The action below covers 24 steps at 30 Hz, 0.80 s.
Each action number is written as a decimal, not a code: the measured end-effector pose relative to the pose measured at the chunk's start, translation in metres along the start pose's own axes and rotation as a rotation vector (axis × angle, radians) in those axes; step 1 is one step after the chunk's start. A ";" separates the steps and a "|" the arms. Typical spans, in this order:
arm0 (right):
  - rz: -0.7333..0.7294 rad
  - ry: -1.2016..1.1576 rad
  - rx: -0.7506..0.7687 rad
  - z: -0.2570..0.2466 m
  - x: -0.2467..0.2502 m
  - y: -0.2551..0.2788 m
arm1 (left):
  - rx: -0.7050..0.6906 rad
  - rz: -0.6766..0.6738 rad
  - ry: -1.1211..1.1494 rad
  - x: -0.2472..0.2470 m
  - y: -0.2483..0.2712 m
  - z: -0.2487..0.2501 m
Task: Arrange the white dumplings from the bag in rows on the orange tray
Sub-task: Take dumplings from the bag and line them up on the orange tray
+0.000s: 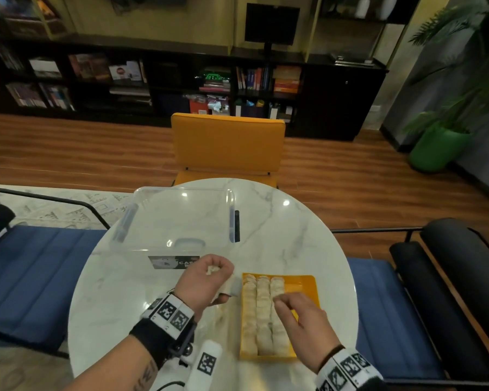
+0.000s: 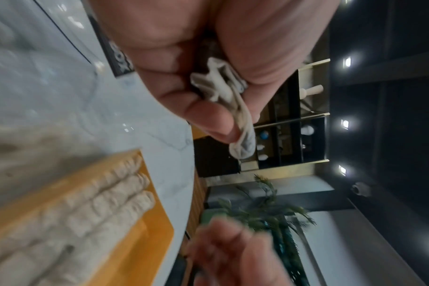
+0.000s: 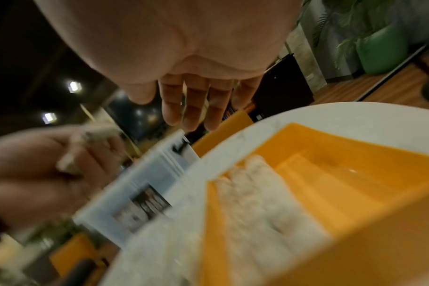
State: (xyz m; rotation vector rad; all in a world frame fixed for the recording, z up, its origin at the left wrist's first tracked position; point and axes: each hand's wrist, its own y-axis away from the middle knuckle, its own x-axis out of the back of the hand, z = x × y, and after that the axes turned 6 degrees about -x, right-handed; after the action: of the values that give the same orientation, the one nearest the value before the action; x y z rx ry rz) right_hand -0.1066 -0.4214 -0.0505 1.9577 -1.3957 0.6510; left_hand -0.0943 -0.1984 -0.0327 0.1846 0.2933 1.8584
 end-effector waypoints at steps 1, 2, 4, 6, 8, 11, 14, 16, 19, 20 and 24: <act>0.046 -0.135 0.025 -0.014 0.009 -0.003 | -0.007 -0.034 0.007 -0.010 0.002 0.004; 0.063 -0.250 0.032 -0.027 0.017 -0.006 | -0.019 -0.069 0.015 -0.019 0.003 0.008; 0.007 -0.409 -0.010 -0.046 0.028 -0.014 | -0.043 -0.134 0.051 -0.036 0.008 0.015; -0.054 -0.474 -0.051 -0.054 0.032 -0.020 | -0.053 -0.157 0.074 -0.048 0.010 0.021; -0.032 -0.507 -0.074 -0.053 0.034 -0.025 | -0.026 -0.143 0.102 -0.054 0.009 0.026; 0.075 -0.625 -0.107 -0.048 0.040 -0.027 | 0.064 -0.127 0.253 -0.054 0.005 0.027; 0.155 -0.798 -0.159 -0.045 0.042 -0.029 | 0.060 -0.186 0.239 -0.052 0.005 0.022; 0.152 -0.832 -0.175 -0.044 0.040 -0.030 | 0.009 -0.228 0.149 -0.055 0.004 0.018; 0.111 -0.807 -0.198 -0.038 0.034 -0.031 | -0.071 -0.234 -0.010 -0.061 -0.003 0.015; 0.099 -0.791 -0.202 -0.034 0.033 -0.031 | -0.087 -0.235 -0.041 -0.062 -0.005 0.014; 0.033 -0.722 -0.165 -0.022 0.031 -0.030 | -0.133 -0.265 -0.063 -0.062 -0.006 0.010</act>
State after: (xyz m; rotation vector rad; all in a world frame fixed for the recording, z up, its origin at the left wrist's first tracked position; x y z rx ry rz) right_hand -0.0689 -0.4180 -0.0199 2.1271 -1.8207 -0.1981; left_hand -0.0672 -0.2550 -0.0233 0.1063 0.1420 1.6004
